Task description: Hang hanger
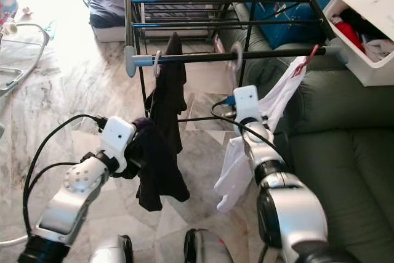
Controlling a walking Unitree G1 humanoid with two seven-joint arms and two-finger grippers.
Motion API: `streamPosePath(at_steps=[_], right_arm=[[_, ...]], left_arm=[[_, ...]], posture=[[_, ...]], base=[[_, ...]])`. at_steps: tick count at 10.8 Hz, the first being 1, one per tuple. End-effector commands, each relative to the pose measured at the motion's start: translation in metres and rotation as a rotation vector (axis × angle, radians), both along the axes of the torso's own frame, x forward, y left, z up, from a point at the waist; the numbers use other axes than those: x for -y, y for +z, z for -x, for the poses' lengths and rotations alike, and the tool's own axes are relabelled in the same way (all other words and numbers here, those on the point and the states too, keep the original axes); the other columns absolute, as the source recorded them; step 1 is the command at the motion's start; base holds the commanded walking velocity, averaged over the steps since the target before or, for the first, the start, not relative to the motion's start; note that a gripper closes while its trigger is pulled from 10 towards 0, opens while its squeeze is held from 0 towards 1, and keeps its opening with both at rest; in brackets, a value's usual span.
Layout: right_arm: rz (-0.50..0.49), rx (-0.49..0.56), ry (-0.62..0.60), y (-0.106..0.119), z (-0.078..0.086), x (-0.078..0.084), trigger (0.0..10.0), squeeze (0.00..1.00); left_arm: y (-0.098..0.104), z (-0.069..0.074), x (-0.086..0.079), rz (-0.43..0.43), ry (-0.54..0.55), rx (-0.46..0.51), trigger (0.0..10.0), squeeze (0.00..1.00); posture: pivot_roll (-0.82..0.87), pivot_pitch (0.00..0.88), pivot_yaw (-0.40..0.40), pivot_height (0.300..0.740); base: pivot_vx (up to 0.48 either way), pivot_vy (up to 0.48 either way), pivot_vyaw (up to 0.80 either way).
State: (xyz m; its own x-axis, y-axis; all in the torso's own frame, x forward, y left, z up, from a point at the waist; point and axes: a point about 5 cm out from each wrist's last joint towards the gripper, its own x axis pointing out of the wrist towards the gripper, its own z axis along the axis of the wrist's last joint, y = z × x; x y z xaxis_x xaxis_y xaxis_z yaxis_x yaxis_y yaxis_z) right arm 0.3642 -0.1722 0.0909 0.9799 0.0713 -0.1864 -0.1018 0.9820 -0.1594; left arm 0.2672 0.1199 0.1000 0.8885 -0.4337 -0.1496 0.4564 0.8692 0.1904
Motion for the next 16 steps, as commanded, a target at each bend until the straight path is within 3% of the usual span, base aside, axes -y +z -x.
streamPosePath(at_steps=[1,4,6,8,11,16], right_arm=[[-0.038,0.094,-0.034,0.008,0.002,0.008,10.0,0.00],[-0.130,0.213,-0.050,0.001,0.032,0.003,10.0,0.00],[-0.239,0.147,-0.081,-0.014,0.073,-0.004,10.0,0.00],[-0.197,0.033,-0.080,-0.031,0.096,-0.004,10.0,0.00],[-0.219,-0.010,-0.102,-0.025,0.094,-0.002,10.0,0.00],[-0.214,-0.032,-0.106,-0.021,0.091,-0.005,10.0,0.00]], left_arm=[[0.003,0.000,-0.003,0.023,0.038,0.013,10.0,0.00],[0.003,0.001,-0.004,0.036,0.060,0.019,10.0,0.00],[0.005,0.001,0.000,0.035,0.069,0.043,10.0,0.00],[0.004,0.001,0.003,0.030,0.055,0.049,10.0,0.00],[0.005,-0.001,0.004,0.027,0.046,0.048,10.0,0.00],[0.005,-0.001,0.004,0.023,0.027,0.043,10.0,0.00]], posture=[[0.00,0.094,-0.111,0.740],[-0.02,0.095,-0.109,0.740],[-0.03,0.100,-0.104,0.740],[-0.04,0.103,-0.103,0.740],[-0.04,0.104,-0.100,0.740],[-0.03,0.101,-0.103,0.740]], base=[[0.000,0.000,0.00],[0.000,0.000,0.00],[0.000,0.000,0.00],[0.000,0.000,0.00],[0.000,0.000,0.00],[-0.286,0.000,0.00]])
